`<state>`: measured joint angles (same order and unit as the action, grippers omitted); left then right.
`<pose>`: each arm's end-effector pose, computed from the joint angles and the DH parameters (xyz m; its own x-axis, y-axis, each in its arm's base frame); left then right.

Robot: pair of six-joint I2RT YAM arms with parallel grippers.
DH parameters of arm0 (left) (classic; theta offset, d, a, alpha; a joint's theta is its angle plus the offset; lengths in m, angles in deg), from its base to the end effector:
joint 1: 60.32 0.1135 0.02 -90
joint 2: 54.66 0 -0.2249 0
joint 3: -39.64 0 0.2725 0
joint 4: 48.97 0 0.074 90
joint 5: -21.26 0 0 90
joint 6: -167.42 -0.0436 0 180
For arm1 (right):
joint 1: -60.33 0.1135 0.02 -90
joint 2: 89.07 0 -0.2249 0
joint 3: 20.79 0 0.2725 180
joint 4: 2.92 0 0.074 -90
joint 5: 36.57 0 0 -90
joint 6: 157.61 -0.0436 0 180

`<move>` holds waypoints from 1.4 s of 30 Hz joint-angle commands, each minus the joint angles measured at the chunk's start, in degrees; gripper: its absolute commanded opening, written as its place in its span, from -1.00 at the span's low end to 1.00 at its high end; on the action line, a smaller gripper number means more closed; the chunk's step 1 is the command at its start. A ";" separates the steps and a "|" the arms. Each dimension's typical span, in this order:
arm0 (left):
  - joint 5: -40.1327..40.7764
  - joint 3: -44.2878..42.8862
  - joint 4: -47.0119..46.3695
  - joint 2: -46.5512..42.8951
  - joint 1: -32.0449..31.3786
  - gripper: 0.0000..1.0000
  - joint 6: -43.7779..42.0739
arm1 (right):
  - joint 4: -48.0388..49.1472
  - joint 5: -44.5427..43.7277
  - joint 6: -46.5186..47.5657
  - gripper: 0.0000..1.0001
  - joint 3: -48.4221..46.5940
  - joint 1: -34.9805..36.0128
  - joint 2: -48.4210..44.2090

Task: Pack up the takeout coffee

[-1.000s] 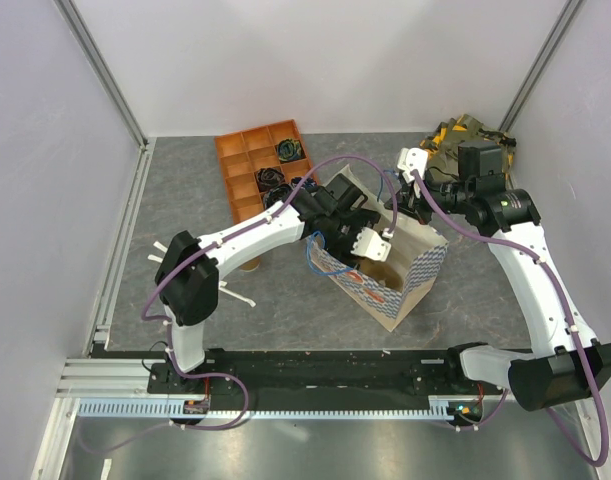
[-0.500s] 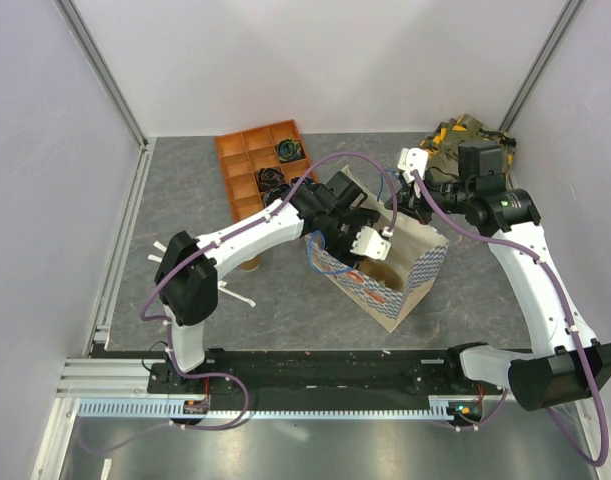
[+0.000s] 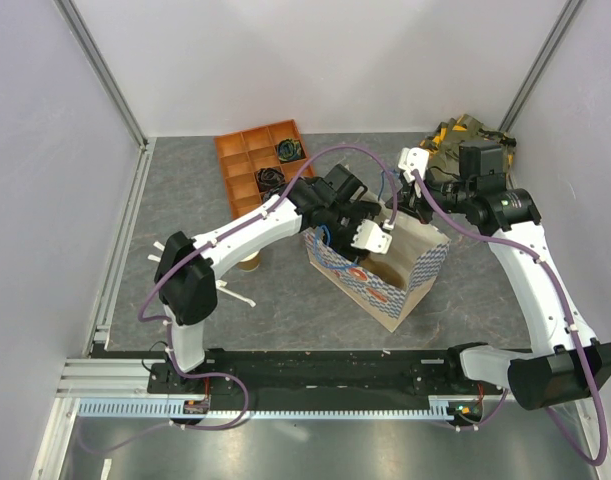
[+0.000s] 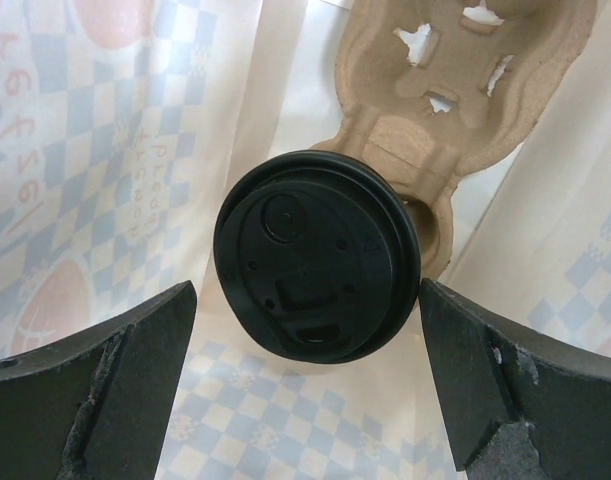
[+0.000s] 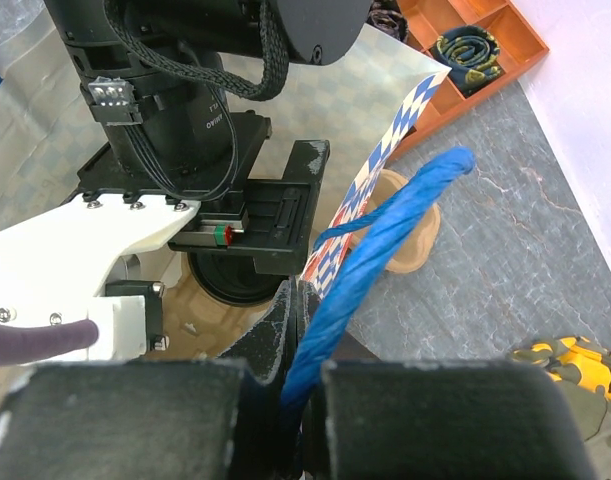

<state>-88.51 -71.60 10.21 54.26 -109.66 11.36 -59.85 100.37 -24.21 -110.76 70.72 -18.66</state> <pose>0.2677 -0.3344 0.2410 0.5412 0.6900 -0.4807 0.8372 -0.3887 0.3847 0.2734 0.0825 0.3536 0.0433 -0.4690 -0.8821 -0.9146 0.3366 -0.2238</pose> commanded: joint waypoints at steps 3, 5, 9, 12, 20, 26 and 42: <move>-3.17 -0.71 1.88 -3.19 0.21 0.99 -0.29 | 1.75 3.42 1.69 -1.00 0.52 -0.11 0.51; -3.26 -0.71 2.58 -3.54 0.21 0.99 -0.38 | 1.75 3.60 1.78 -1.00 0.52 -0.02 0.60; -3.43 -0.27 3.64 -4.42 0.30 0.99 -0.82 | 1.67 3.51 1.95 -1.00 0.44 -0.02 0.78; -3.70 -0.01 4.17 -5.03 0.30 0.99 -1.00 | 1.67 3.25 2.13 -1.00 0.61 -0.11 0.69; -3.61 -0.88 4.87 -5.74 0.56 0.99 -1.35 | 1.40 3.42 2.74 -1.00 0.96 -0.11 0.60; -4.40 -0.71 5.93 -6.53 0.56 0.99 -1.97 | 1.32 3.77 3.19 -1.00 0.96 -0.11 0.78; -6.07 1.23 6.19 -8.29 0.83 0.99 -3.28 | -0.97 4.39 8.63 -1.00 2.81 -0.11 -0.01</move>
<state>-91.85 -70.64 14.89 49.28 -109.14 11.05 -60.61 101.68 -18.94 -108.53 70.70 -18.03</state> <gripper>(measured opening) 0.994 0.010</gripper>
